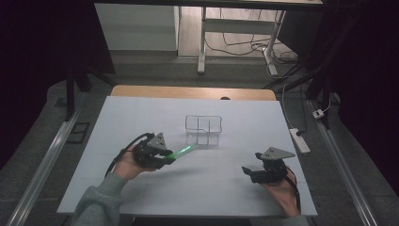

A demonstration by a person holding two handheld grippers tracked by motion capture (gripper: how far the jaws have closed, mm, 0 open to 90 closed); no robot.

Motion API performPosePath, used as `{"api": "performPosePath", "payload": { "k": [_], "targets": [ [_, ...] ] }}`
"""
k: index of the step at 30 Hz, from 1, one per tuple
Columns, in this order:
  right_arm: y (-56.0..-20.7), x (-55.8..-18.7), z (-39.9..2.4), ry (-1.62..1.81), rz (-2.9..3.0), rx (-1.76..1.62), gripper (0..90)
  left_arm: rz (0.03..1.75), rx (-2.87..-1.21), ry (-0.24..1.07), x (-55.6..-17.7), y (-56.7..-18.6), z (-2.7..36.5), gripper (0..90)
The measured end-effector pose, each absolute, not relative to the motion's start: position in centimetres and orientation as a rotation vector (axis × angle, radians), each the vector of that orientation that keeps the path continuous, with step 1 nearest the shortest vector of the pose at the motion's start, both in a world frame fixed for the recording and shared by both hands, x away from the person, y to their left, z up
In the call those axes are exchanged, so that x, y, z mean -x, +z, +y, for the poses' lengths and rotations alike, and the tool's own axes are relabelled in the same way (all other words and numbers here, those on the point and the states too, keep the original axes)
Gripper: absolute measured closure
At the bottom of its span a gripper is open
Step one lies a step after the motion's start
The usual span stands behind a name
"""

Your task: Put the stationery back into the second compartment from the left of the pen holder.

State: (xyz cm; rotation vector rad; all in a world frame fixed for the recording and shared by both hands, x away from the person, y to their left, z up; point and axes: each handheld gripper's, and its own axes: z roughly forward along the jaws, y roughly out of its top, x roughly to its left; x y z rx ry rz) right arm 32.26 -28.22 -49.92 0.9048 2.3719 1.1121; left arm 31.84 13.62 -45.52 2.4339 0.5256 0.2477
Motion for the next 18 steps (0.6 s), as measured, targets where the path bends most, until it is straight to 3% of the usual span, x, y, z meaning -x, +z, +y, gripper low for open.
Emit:
{"api": "performPosePath", "payload": {
  "k": [18],
  "targets": [
    [-49.8, -32.1, -27.6, 1.111, 2.375, -0.868, 24.5, 0.459, -2.492, 0.237, -32.0, -47.1, 10.3, 66.7]
  ]
}}
